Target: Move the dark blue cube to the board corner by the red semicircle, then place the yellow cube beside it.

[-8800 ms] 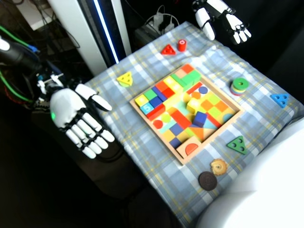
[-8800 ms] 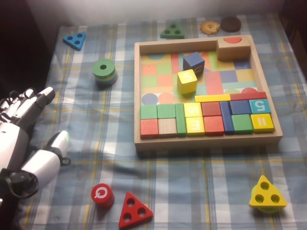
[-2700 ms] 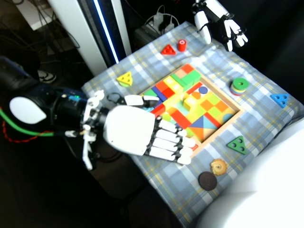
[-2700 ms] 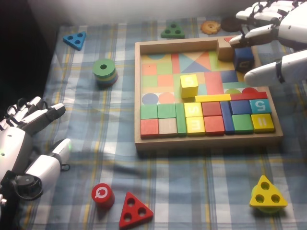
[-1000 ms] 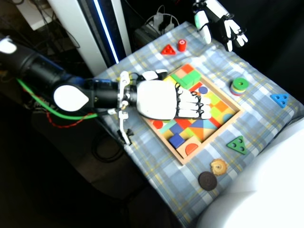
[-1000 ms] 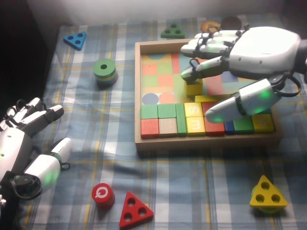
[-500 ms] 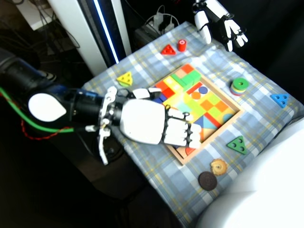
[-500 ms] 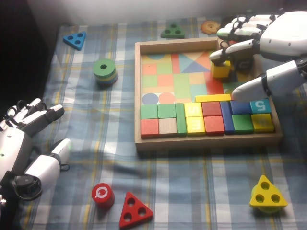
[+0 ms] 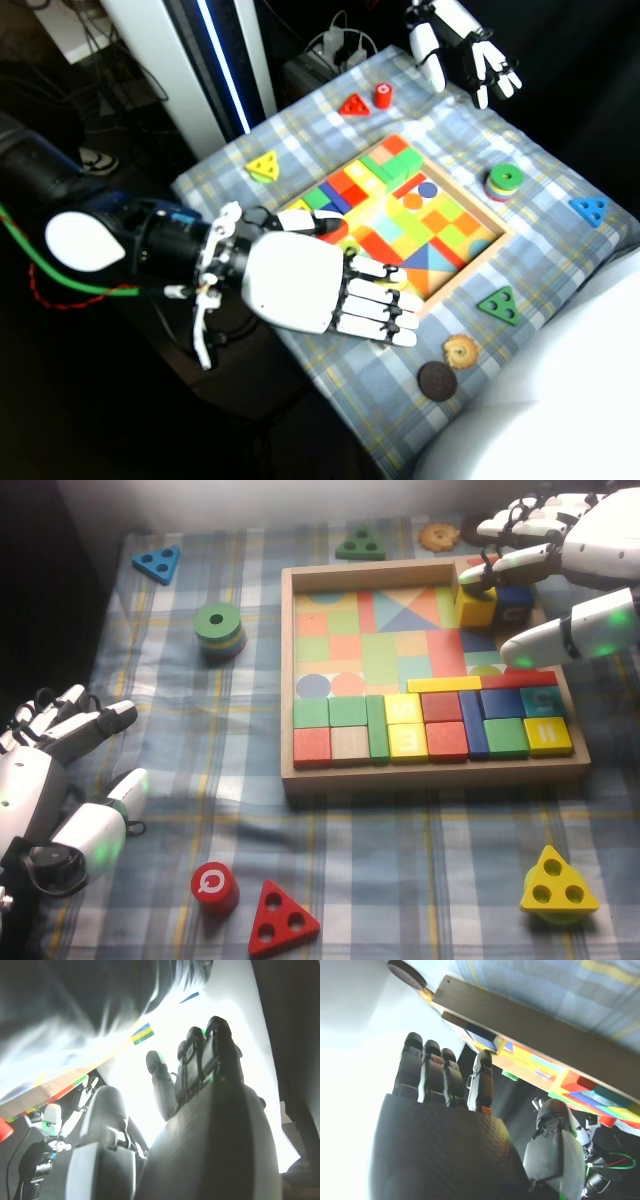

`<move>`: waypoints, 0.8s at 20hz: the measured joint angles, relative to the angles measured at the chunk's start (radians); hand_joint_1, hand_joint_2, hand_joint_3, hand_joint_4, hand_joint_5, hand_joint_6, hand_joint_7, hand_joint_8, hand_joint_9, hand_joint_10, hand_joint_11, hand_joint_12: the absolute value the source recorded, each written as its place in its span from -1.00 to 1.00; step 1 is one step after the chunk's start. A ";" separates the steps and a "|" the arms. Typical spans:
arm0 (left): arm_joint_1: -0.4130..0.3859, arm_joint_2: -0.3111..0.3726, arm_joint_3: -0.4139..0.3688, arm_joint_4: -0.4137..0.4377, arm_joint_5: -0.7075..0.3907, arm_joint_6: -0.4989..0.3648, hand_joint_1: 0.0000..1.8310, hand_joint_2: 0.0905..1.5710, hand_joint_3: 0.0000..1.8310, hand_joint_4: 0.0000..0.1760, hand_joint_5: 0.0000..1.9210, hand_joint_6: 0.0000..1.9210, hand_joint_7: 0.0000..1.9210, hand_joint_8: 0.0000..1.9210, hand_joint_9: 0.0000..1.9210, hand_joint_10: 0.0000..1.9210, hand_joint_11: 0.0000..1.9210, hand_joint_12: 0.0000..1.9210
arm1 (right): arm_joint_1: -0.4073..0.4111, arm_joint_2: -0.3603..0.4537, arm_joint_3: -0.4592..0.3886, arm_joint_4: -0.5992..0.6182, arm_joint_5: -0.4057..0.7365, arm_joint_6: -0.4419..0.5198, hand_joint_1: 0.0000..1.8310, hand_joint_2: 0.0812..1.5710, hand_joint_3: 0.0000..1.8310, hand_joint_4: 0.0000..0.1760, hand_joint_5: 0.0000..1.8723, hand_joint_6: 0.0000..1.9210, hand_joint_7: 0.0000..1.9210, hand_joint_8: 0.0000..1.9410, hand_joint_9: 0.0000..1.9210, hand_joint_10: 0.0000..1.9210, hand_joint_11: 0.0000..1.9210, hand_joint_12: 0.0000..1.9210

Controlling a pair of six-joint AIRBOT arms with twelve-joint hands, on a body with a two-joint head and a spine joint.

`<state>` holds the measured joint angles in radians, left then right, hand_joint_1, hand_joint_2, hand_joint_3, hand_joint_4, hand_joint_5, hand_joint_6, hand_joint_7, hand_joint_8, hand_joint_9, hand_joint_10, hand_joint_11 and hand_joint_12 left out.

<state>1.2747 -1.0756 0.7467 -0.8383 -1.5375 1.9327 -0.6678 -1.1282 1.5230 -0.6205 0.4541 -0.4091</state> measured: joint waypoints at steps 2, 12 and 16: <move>0.000 0.000 0.000 -0.001 0.000 0.000 -0.37 0.75 -1.00 -0.33 -0.47 -1.00 -0.82 -1.00 -0.86 -1.00 -1.00 -1.00 | 0.005 0.003 -0.012 0.005 -0.005 -0.004 -1.00 0.23 -0.98 0.29 -0.61 -0.99 -1.00 -1.00 -1.00 -1.00 -1.00 -1.00; 0.001 0.000 0.000 0.000 0.003 0.000 -0.44 0.76 -1.00 -0.23 -0.46 -1.00 -0.83 -1.00 -0.88 -1.00 -1.00 -1.00 | 0.036 0.026 -0.044 0.123 -0.003 -0.083 -1.00 0.30 -0.96 -0.57 -0.56 -0.98 -1.00 -1.00 -1.00 -1.00 -1.00 -1.00; 0.001 0.000 0.000 -0.001 0.003 0.000 -0.43 0.76 -1.00 -0.39 -0.47 -1.00 -0.84 -1.00 -0.89 -1.00 -1.00 -1.00 | 0.035 0.080 -0.107 0.191 0.065 -0.084 -1.00 0.25 -0.99 -0.26 -0.63 -1.00 -1.00 -1.00 -1.00 -1.00 -1.00 -1.00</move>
<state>1.2758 -1.0756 0.7467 -0.8391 -1.5349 1.9327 -0.6331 -1.0481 1.4162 -0.4294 0.5194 -0.4931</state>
